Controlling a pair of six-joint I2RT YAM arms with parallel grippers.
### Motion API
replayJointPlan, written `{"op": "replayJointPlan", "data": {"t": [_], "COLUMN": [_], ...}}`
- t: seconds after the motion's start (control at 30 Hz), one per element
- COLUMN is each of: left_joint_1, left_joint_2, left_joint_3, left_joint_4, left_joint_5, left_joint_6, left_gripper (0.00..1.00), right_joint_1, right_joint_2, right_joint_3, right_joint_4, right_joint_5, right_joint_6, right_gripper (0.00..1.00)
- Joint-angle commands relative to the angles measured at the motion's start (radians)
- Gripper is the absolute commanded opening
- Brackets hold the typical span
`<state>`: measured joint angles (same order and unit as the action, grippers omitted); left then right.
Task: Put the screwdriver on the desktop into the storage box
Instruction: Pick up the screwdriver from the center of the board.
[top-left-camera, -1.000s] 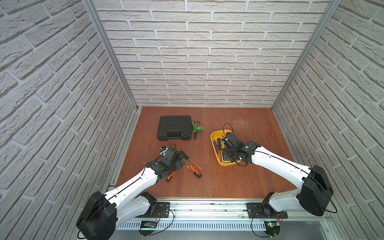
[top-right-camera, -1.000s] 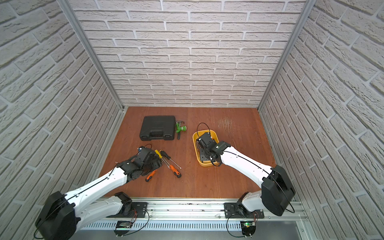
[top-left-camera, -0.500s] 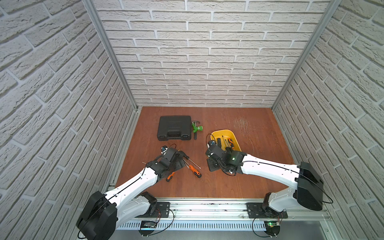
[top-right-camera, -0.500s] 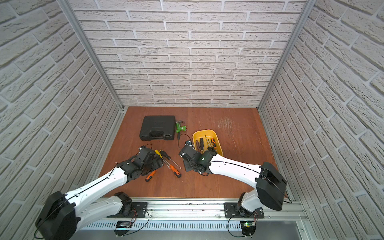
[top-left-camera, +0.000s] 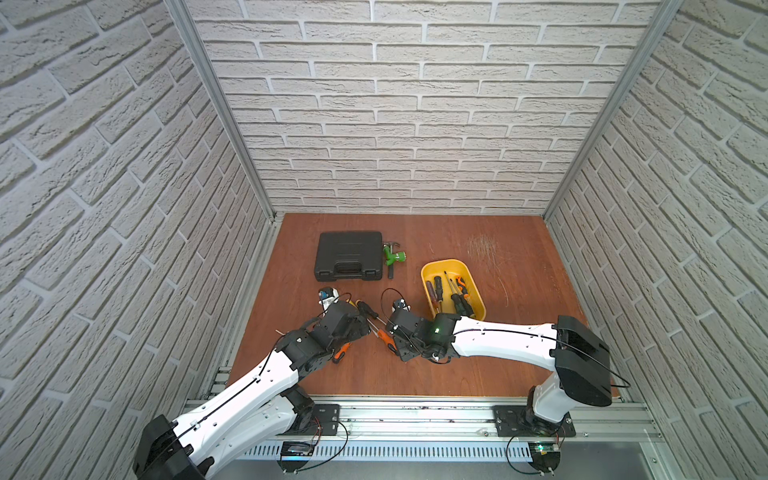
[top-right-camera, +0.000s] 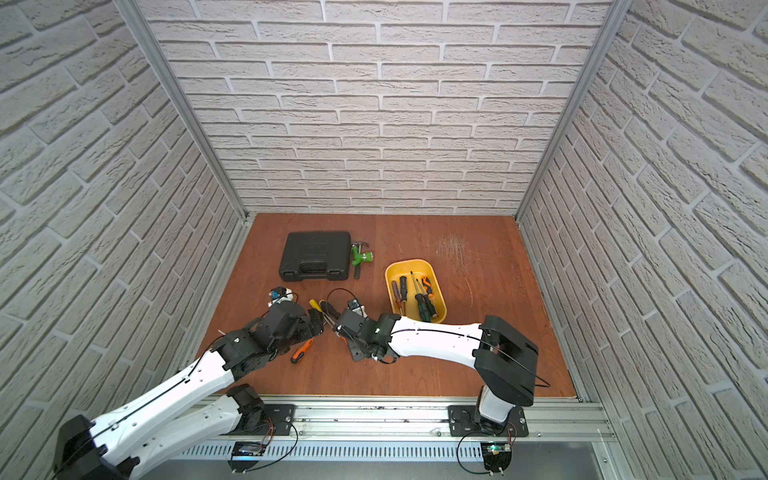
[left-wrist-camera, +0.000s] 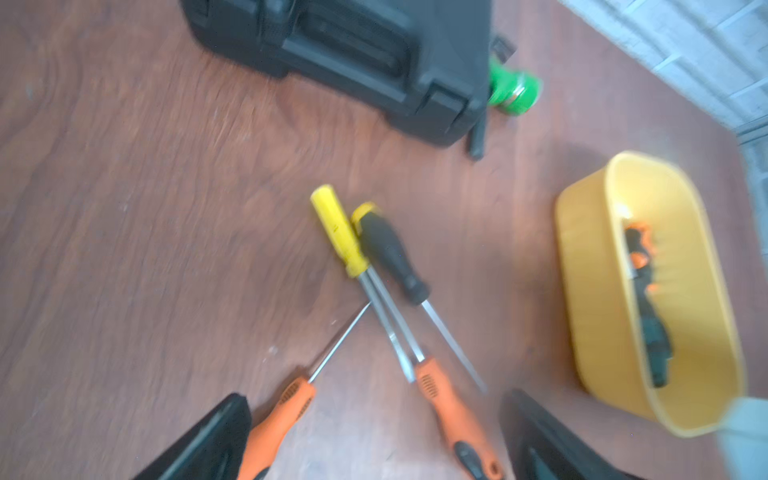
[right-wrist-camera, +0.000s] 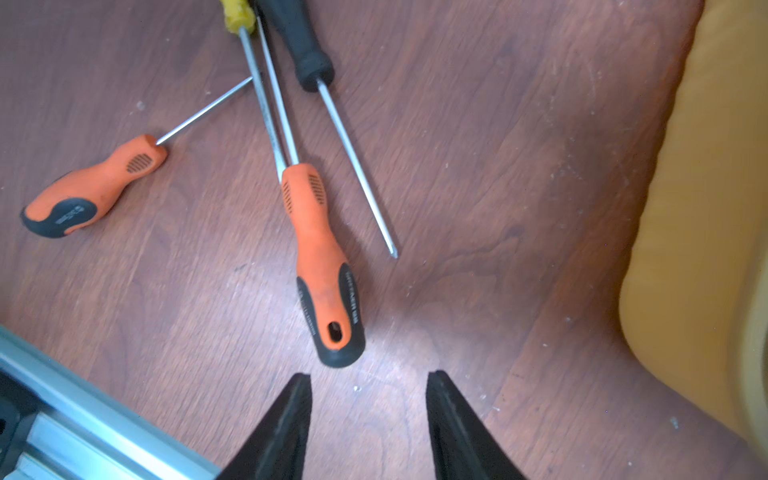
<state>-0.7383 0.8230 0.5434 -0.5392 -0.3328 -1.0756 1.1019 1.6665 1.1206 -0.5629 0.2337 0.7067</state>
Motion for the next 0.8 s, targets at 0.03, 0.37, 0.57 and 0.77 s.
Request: {"op": "replayJointPlan", "data": {"t": [0.03, 0.37, 0.57, 0.77], "left_joint_1": [-0.004, 0.03, 0.043, 0.05], "left_joint_2": [-0.029, 0.057, 0.056, 0.031], "left_joint_3": [-0.045, 0.06, 0.018, -0.008], "left_joint_4": [-0.023, -0.095, -0.024, -0.022], "left_joint_5": [-0.04, 0.057, 0.074, 0.074], "left_joint_6": [-0.044, 0.071, 0.045, 0.028], "left_gripper": [0.98, 0.97, 0.96, 0.95], "right_joint_1": [0.009, 0.013, 0.014, 0.015], "right_joint_2": [-0.006, 0.09, 0.135, 0.134], "right_joint_3": [-0.008, -0.002, 0.036, 0.018], "right_joint_4": [-0.007, 0.165, 0.081, 0.081], "right_joint_5": [-0.012, -0.04, -0.033, -0.044], "right_joint_6": [0.025, 0.048, 0.029, 0.022], "right_gripper": [0.52, 0.48, 0.48, 0.45]}}
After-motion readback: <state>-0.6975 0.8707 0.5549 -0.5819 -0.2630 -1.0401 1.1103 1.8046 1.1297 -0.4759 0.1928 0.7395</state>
